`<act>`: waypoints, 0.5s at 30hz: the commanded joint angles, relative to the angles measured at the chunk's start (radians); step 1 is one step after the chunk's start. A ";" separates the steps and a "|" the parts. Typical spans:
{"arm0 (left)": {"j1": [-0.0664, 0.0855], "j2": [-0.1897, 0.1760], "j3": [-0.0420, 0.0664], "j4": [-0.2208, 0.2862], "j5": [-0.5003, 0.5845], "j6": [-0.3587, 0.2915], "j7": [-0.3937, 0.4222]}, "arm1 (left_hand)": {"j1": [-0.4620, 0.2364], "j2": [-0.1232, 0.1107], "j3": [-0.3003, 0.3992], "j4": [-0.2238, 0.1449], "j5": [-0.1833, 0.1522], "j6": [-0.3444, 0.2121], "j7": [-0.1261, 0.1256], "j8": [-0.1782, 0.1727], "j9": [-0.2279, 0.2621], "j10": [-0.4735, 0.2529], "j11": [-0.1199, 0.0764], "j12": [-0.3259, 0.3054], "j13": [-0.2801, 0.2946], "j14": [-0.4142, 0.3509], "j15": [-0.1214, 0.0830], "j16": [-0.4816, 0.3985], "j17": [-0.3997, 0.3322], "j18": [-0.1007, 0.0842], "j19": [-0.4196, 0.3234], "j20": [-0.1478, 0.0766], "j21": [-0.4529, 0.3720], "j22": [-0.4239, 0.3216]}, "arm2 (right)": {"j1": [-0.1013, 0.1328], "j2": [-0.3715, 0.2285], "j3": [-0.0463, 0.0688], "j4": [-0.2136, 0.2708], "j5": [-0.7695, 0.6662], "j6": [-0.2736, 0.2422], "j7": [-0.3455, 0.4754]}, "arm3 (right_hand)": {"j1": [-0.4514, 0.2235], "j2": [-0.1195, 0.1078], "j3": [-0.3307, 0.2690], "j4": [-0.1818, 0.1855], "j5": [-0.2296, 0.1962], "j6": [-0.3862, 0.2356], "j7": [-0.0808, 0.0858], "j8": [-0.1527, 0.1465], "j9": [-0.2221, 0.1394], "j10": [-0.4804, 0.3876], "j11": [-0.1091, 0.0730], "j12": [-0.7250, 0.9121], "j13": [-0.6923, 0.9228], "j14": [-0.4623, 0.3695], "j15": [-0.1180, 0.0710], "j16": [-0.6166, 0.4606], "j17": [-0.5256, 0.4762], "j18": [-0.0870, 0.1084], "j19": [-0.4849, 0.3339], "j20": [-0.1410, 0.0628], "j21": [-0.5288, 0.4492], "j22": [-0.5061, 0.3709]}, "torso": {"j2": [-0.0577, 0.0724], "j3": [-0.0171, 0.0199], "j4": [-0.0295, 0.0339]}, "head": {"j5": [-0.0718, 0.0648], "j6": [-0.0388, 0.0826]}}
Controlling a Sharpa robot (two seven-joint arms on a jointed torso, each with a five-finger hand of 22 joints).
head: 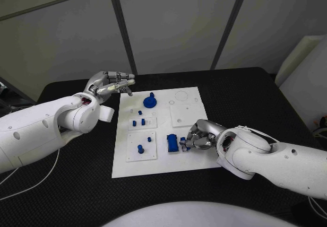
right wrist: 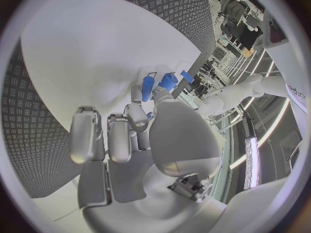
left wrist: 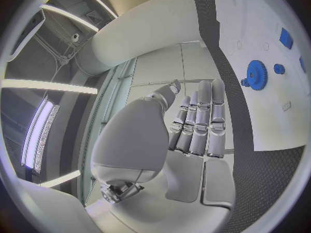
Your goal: Assemble the parts on the task board
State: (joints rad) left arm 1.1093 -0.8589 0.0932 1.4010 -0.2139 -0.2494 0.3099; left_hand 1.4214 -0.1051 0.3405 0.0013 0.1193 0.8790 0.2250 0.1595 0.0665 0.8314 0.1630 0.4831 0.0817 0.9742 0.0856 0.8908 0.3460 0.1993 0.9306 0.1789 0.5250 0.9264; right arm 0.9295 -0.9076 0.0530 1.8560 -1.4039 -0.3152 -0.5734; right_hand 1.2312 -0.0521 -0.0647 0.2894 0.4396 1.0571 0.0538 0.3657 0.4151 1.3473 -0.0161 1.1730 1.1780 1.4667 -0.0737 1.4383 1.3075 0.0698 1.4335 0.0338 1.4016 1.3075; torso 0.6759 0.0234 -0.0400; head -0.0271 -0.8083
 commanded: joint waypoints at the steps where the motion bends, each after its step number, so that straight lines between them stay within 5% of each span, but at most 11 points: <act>1: 0.002 0.001 0.001 0.001 0.003 0.012 0.002 | -0.006 0.005 -0.003 -0.001 -0.003 -0.006 0.001 0.007 0.001 -0.006 -0.002 0.006 0.002 -0.007 -0.002 0.004 -0.002 -0.018 -0.006 0.002 -0.002 -0.002 | 0.001 0.003 0.000 0.002 -0.005 0.010 0.002 | -0.017 0.002 -0.012 0.001 -0.014 0.003 0.002 0.007 0.002 0.005 -0.001 0.004 0.002 0.066 -0.006 0.002 0.061 -0.015 0.002 0.000 0.000 0.036 | 0.000 0.0002 -0.0003 | 0.001 -0.001; 15: 0.002 0.001 0.001 -0.001 0.003 0.011 0.001 | -0.006 0.005 -0.003 -0.001 -0.003 -0.006 0.001 0.007 0.001 -0.007 -0.002 0.006 0.002 -0.007 -0.002 0.004 -0.002 -0.018 -0.005 0.002 -0.002 -0.002 | 0.001 -0.004 0.000 0.012 -0.008 0.006 0.004 | -0.079 0.023 -0.064 0.003 -0.063 0.004 -0.001 0.014 0.010 0.011 -0.002 0.014 0.016 0.067 -0.006 0.002 0.064 -0.015 0.002 0.000 0.000 0.038 | 0.000 0.0010 -0.0007 | 0.002 -0.002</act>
State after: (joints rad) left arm 1.1093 -0.8582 0.0932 1.3993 -0.2139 -0.2481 0.3093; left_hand 1.4214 -0.1051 0.3405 0.0013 0.1193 0.8790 0.2250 0.1595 0.0664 0.8314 0.1631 0.4831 0.0816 0.9742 0.0857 0.8908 0.3452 0.1993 0.9306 0.1789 0.5250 0.9256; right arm 0.9294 -0.9107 0.0530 1.8624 -1.4056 -0.3123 -0.5760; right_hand 1.1618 -0.0276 -0.1227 0.2923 0.3806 1.0571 0.0538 0.3758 0.4240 1.3508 -0.0197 1.1839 1.1927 1.4667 -0.0736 1.4383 1.3074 0.0698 1.4335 0.0338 1.4016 1.3074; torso 0.6756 0.0240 -0.0408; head -0.0252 -0.8105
